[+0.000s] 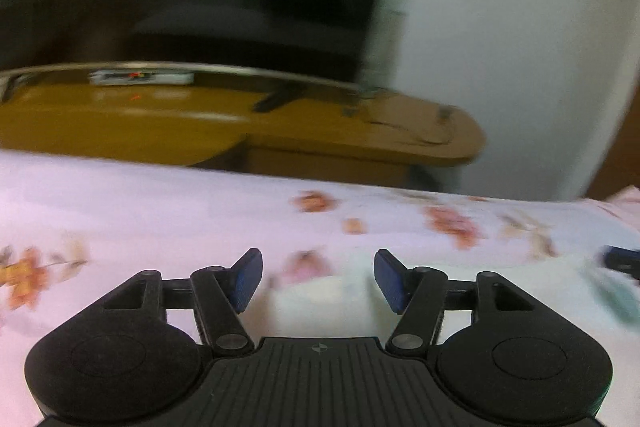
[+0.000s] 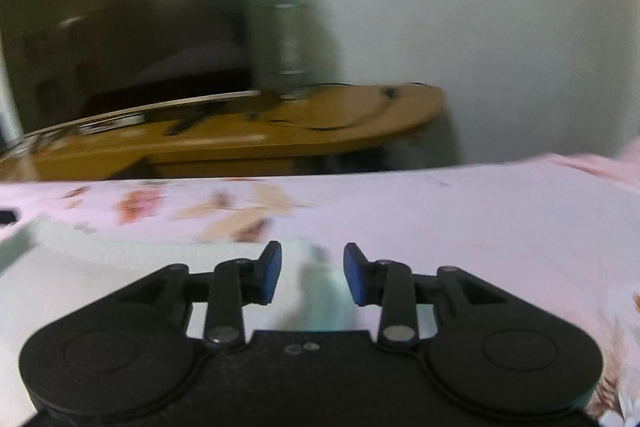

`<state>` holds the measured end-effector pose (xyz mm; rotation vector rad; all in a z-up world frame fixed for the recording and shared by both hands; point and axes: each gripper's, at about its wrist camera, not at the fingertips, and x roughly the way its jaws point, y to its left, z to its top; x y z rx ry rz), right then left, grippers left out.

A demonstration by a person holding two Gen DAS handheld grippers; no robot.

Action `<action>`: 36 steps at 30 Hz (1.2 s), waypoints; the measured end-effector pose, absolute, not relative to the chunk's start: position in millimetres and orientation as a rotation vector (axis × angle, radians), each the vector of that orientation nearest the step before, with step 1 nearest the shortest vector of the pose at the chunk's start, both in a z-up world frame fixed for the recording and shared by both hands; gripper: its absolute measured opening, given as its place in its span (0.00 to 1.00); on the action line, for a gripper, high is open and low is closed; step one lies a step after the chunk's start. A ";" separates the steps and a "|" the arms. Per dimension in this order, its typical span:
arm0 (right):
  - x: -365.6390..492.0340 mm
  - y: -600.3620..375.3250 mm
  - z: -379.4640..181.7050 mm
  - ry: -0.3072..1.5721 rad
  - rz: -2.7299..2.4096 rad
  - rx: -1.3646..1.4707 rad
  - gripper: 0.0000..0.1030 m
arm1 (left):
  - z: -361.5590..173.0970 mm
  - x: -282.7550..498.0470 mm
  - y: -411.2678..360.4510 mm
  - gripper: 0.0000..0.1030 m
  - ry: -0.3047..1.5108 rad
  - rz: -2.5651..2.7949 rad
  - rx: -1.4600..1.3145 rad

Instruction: Fold small clothes

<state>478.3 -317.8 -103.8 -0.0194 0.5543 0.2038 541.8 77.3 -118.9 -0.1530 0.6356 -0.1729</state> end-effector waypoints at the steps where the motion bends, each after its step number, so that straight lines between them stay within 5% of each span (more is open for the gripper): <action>1: 477.3 -306.2 -102.5 0.556 0.242 -0.040 0.32 | -116.8 540.6 63.1 0.59 0.642 -0.221 -0.151; 6: 488.0 -240.8 -117.8 0.638 0.356 -0.065 0.32 | -127.8 539.1 -11.3 0.59 0.714 -0.314 -0.128; 10: 485.0 -218.5 -131.0 0.655 0.349 -0.150 0.43 | -154.1 534.0 -15.5 0.59 0.743 -0.267 -0.032; 17: 473.1 -315.0 -135.8 0.660 0.077 -0.119 0.55 | -146.4 511.8 40.5 0.59 0.722 -0.195 0.053; 22: 449.4 -330.6 -121.3 0.618 0.054 -0.040 0.51 | -128.4 503.2 31.4 0.59 0.702 -0.105 0.038; 28: 406.7 -250.2 -121.2 0.633 0.364 -0.064 0.31 | -124.8 452.2 -32.0 0.59 0.651 -0.245 0.046; 36: 394.3 -239.8 -136.7 0.673 0.286 -0.110 0.32 | -150.8 424.6 -12.8 0.59 0.676 -0.170 0.102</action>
